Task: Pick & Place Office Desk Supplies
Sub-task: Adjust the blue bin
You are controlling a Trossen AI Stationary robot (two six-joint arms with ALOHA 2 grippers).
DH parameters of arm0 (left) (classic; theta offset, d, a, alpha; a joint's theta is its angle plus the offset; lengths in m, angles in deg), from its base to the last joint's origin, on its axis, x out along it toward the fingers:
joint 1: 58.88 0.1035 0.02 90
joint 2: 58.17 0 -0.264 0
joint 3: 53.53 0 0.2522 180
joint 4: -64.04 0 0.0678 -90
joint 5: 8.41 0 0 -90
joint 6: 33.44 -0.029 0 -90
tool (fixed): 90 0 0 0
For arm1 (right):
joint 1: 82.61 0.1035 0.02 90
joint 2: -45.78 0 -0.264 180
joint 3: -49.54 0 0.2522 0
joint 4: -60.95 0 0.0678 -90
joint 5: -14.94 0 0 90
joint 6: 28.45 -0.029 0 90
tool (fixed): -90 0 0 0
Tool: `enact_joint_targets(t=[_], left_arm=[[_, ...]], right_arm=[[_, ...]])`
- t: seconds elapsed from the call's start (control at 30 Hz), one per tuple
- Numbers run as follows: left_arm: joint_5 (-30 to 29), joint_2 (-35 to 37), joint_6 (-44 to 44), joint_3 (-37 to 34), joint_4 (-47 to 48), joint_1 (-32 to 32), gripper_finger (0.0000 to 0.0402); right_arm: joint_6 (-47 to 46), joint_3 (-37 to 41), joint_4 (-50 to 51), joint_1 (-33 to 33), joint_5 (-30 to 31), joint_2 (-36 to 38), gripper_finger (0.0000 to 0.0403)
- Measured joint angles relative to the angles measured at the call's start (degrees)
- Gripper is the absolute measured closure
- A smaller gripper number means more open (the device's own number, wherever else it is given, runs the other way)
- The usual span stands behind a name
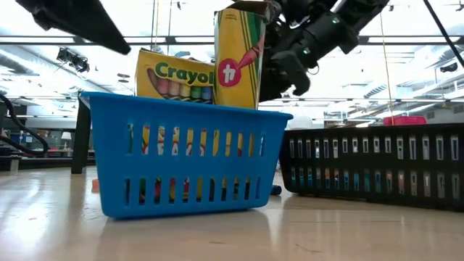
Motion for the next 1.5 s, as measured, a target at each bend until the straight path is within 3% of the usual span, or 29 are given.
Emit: enact_joint_targets(t=[0.07, 0.17, 0.23, 0.5, 0.77, 1.1, 1.5], left_arm=[[2.4, -0.2, 3.7, 0.0, 1.4, 0.1, 0.0400], [6.5, -1.4, 6.2, 0.0, 1.3, 0.9, 0.0400], [10.7, -2.2, 6.4, 0.0, 0.9, 2.1, 0.0400], [22.5, -5.0, -4.7, 0.0, -4.0, 9.3, 0.0400], [26.2, -6.0, -14.1, 0.0, -4.1, 14.4, 0.0401], [34.8, -6.0, -28.2, 0.0, -11.5, 18.6, 0.0401], [41.9, -6.0, -37.8, 0.0, -18.2, 20.3, 0.0401]], right_arm=[[0.2, -1.2, 1.6, -0.3, 0.1, 0.0, 0.0302], [0.2, -3.7, 5.2, -0.3, 0.0, 0.0, 0.0373], [0.1, -4.7, 7.0, 0.2, -0.1, 0.0, 0.0392], [-1.9, -7.1, 13.4, 3.3, 3.1, 0.4, 0.0399], [-4.6, -7.3, 21.1, 9.9, 9.6, 6.8, 0.0401], [-11.0, -7.3, 28.5, 17.8, 13.1, 16.9, 0.0402], [-14.9, -7.3, 31.8, 21.2, 16.2, 17.8, 0.0403]])
